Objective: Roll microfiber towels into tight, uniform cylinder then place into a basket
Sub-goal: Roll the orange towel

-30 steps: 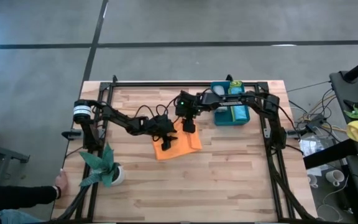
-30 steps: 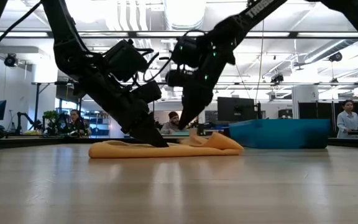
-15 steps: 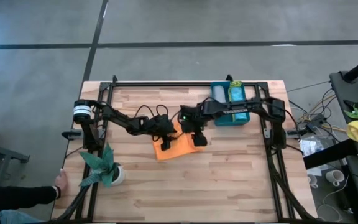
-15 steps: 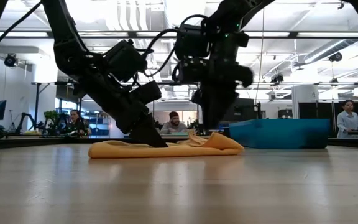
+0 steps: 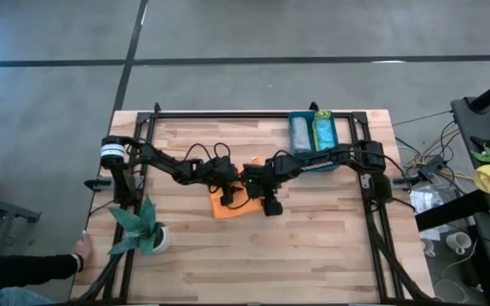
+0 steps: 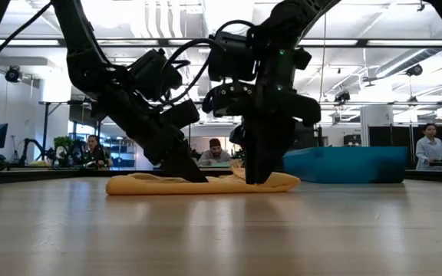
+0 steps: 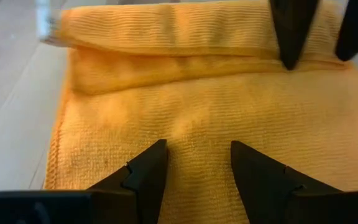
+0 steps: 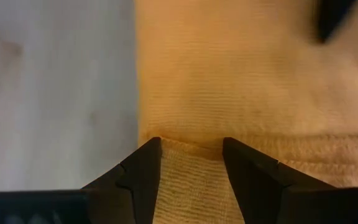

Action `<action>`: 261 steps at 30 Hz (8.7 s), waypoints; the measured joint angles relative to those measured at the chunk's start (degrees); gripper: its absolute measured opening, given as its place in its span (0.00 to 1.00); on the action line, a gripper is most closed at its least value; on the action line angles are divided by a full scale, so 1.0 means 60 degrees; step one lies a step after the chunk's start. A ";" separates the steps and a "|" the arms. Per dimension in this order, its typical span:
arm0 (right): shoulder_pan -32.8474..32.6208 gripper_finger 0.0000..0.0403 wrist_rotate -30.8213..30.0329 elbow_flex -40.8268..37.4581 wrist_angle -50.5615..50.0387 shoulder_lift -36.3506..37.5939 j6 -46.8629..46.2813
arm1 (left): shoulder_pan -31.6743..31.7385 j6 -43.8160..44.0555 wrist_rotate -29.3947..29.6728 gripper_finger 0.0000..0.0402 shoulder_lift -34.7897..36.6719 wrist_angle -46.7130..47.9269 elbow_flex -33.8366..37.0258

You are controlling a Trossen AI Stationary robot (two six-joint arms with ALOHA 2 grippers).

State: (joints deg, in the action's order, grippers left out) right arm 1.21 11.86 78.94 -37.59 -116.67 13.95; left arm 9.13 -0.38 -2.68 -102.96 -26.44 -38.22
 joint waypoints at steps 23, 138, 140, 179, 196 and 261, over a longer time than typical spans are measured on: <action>-0.0210 0.42 0.0026 -0.0031 0.0102 0.0718 -0.0573 | 0.0025 0.0272 0.0830 0.41 0.0152 0.0094 -0.0033; 0.2659 0.48 0.0261 -0.3960 0.4507 0.2462 0.1897 | -0.0787 0.0930 0.2025 0.73 -0.1974 -0.0251 -0.2277; 0.2656 0.48 0.0266 -0.3937 0.4547 0.2449 0.1911 | -0.0783 0.1148 0.2033 0.74 -0.1845 -0.0111 -0.2273; 0.2320 0.48 0.0600 -0.3737 0.4690 0.2086 0.1408 | -0.1228 0.2543 0.1801 0.84 0.0109 0.4728 -0.2200; 0.2149 0.48 0.0564 -0.3657 0.5629 0.2086 0.0868 | -0.1228 0.2481 0.1570 0.84 0.0117 0.4825 -0.2370; 0.1861 0.48 0.1083 -0.2116 0.6052 -0.0162 0.0751 | -0.2132 0.3665 0.2976 0.84 0.1232 0.3616 -0.2645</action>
State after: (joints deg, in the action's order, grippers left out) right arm 12.38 18.35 66.24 -1.28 -117.64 18.45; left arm -3.66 21.61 15.18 -95.56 -4.74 -54.09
